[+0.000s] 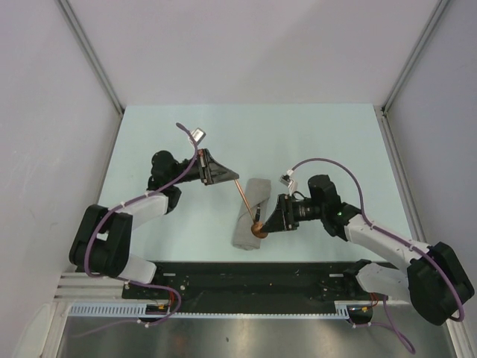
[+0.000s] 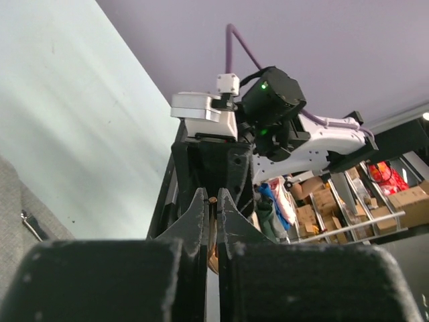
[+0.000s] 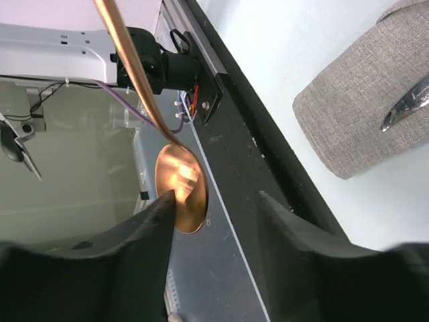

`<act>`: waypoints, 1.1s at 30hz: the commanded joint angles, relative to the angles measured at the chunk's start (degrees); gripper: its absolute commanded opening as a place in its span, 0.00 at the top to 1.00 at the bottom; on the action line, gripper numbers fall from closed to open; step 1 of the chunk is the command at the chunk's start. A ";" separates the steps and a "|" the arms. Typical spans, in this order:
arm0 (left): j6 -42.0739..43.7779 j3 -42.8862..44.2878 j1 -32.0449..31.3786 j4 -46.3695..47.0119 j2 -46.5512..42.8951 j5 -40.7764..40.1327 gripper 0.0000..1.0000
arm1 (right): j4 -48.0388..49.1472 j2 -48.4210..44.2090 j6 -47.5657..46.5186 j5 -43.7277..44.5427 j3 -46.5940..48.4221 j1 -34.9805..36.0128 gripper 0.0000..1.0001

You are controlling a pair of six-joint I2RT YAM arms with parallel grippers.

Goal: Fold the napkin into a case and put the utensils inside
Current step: Pass from the left arm to the right

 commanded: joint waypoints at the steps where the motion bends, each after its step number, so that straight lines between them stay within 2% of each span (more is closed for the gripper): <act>1: -3.69 2.16 0.23 8.25 0.84 3.02 1.00 | 6.76 0.83 5.54 -1.59 0.00 -0.03 0.56; 2: -3.78 2.16 0.14 8.43 0.93 3.10 1.00 | 8.95 1.35 6.69 -2.03 -0.26 0.06 0.61; 3: -3.87 2.25 0.05 8.51 1.02 3.19 1.00 | 10.62 1.62 8.00 -2.47 -0.96 0.06 0.72; 8: -3.87 3.39 -1.09 8.60 2.51 3.63 1.00 | 17.66 2.85 15.13 -3.70 -2.38 1.46 0.89; 10: -4.13 3.74 -1.53 8.95 3.13 3.46 1.00 | 18.37 2.85 16.71 -4.05 -2.72 2.52 1.00; 14: -3.96 5.85 -1.88 7.82 4.53 3.02 1.00 | 21.97 2.41 21.01 -3.97 -4.57 4.09 1.00; 16: -2.38 7.16 -2.05 5.02 4.89 2.75 0.99 | 19.88 0.31 21.20 -2.57 -4.75 5.32 1.00; 18: 4.71 10.15 -2.06 -6.47 4.63 0.31 0.94 | 16.62 -1.62 23.55 1.03 -5.36 6.03 1.00; 19: 8.05 11.29 -2.06 -11.39 3.58 -1.28 0.76 | 16.53 -3.54 25.05 2.17 -5.89 6.64 1.00; 20: 15.57 14.26 -2.06 -23.01 2.96 -3.12 0.64 | 17.05 -4.61 26.72 4.19 -7.11 6.74 1.00; 21: 19.99 16.12 -2.06 -30.43 2.43 -9.84 0.46 | 17.06 -5.66 30.13 5.25 -7.56 7.00 1.00; 23: 27.73 20.33 -2.06 -42.92 1.02 -17.08 0.42 | 15.75 -9.27 33.40 8.49 -8.78 7.35 1.00; 24: 28.12 21.05 -1.88 -44.99 0.67 -22.51 0.42 | 14.78 -10.32 34.98 9.56 -10.18 7.35 1.00; 25: 28.04 21.67 -1.71 -46.32 0.49 -24.30 0.41 | 13.64 -12.68 37.61 11.48 -10.98 7.61 1.00; 27: 27.60 23.33 -1.62 -46.85 1.28 -25.81 0.41 | 8.73 -15.33 38.78 13.51 -12.82 8.32 1.00; 28: 27.51 24.13 -1.79 -47.29 2.24 -26.77 0.46 | 5.84 -16.82 40.95 15.96 -13.70 8.49 1.00; 31: 26.11 28.08 -3.81 -46.77 9.52 -23.28 0.80 | 2.21 -21.66 48.41 19.39 -19.41 9.55 1.00; 33: 27.59 31.16 -6.52 -48.78 14.89 -22.91 0.86 | 1.85 -23.86 51.07 21.16 -21.62 11.30 1.00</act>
